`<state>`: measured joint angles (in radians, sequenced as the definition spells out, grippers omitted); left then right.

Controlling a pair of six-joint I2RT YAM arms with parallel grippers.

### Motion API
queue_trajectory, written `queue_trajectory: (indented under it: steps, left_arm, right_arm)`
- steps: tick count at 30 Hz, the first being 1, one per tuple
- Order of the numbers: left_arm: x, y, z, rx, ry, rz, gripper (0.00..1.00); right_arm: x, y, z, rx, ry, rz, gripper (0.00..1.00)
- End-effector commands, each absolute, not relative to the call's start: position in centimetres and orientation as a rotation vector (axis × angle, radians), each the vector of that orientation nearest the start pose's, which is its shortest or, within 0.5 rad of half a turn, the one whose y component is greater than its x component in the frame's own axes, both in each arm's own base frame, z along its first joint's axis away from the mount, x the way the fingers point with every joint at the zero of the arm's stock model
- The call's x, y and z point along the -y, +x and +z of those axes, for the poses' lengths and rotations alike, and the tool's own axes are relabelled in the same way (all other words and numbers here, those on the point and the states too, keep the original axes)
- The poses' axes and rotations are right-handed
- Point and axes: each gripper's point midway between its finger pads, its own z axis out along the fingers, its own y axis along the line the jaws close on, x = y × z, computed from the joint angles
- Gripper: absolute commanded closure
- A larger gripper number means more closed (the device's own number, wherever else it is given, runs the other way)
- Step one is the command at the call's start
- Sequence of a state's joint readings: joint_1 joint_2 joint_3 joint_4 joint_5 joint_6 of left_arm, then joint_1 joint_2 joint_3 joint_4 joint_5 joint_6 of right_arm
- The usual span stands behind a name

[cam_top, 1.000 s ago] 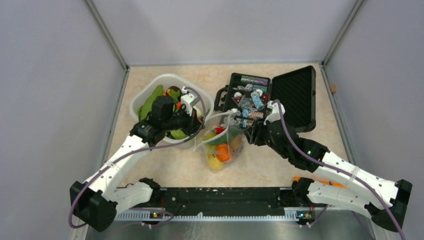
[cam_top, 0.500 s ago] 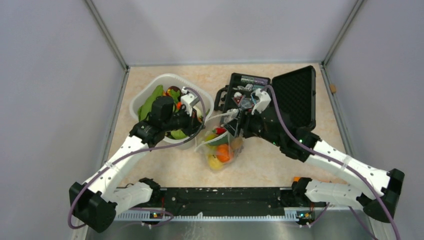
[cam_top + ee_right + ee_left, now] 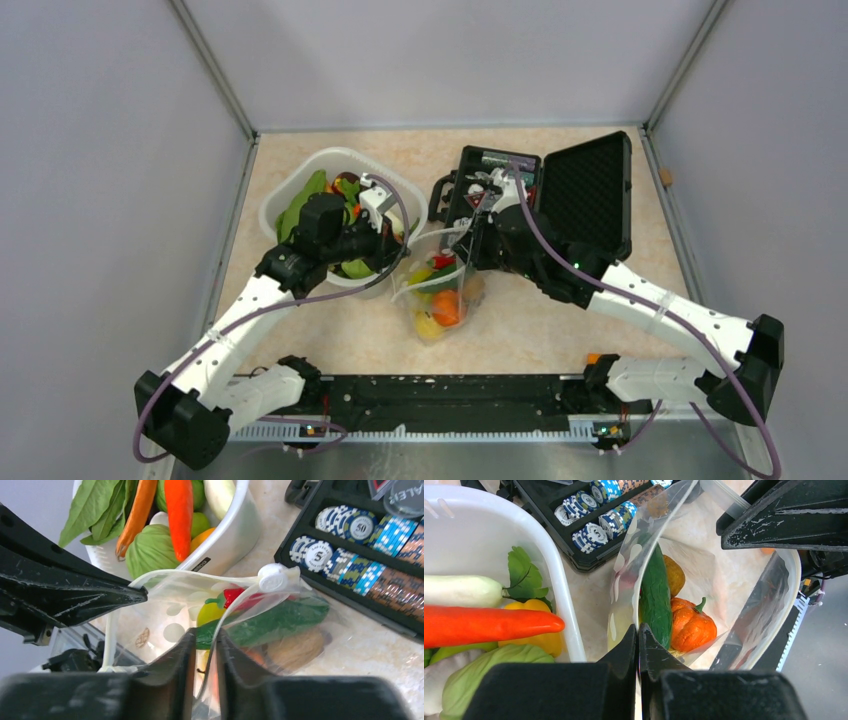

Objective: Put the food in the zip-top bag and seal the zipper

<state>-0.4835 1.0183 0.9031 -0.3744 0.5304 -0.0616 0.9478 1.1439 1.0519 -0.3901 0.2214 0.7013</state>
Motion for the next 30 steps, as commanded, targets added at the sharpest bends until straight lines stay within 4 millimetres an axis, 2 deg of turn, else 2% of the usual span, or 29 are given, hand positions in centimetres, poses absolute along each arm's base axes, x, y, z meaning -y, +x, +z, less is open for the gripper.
queue_trajectory:
  steps: [1,3,5,6,7,8,13,16,18,22,24,27,30]
  left_arm:
    - [23.1,23.6,25.1,-1.859,0.775,-0.888,1.00]
    - [23.0,23.8,25.0,-1.862,0.774,-0.880,0.98]
    - [22.9,24.1,25.0,-1.865,0.763,-0.864,0.84]
    - [22.8,24.2,25.0,-1.864,0.760,-0.855,0.67]
    - [22.7,24.4,25.1,-1.863,0.747,-0.843,0.44]
    - [22.4,24.8,25.5,-1.859,0.724,-0.818,0.34]
    - [18.4,29.5,27.6,-1.846,0.477,-0.526,0.07]
    - [16.9,31.5,28.5,-1.835,0.460,-0.475,0.02]
    - [15.5,33.0,28.3,-1.856,0.453,-0.452,0.01]
    - [12.3,35.8,25.8,-1.952,0.416,-0.368,0.01]
    - [10.6,37.2,25.0,-2.023,0.246,-0.374,0.01]
    - [11.5,38.3,23.6,-2.093,0.139,-0.529,0.03]
    - [12.9,39.1,22.3,-2.153,0.017,-0.657,0.11]
  right_arm:
    - [-29.3,23.1,26.5,-2.069,-0.092,0.819,0.87]
    - [-29.3,23.1,26.6,-2.061,-0.091,0.825,0.93]
    - [-29.3,23.0,26.8,-2.051,-0.097,0.836,0.99]
    - [-29.3,23.0,26.8,-2.047,-0.093,0.836,1.00]
    - [-29.2,23.1,26.8,-2.046,-0.094,0.833,1.00]
    - [-29.1,23.1,26.7,-2.049,-0.092,0.825,1.00]
    - [-28.9,23.0,26.4,-2.055,-0.094,0.816,1.00]
    - [-29.0,22.9,26.7,-2.039,-0.099,0.834,1.00]
    - [-29.0,22.8,26.7,-2.035,-0.105,0.838,1.00]
    - [-28.9,22.5,27.2,-2.019,-0.112,0.856,1.00]
    - [-28.8,22.5,27.3,-2.012,-0.112,0.861,1.00]
    - [-28.6,22.5,27.4,-2.005,-0.111,0.857,1.00]
    - [-28.7,22.4,27.7,-1.998,-0.117,0.867,1.00]
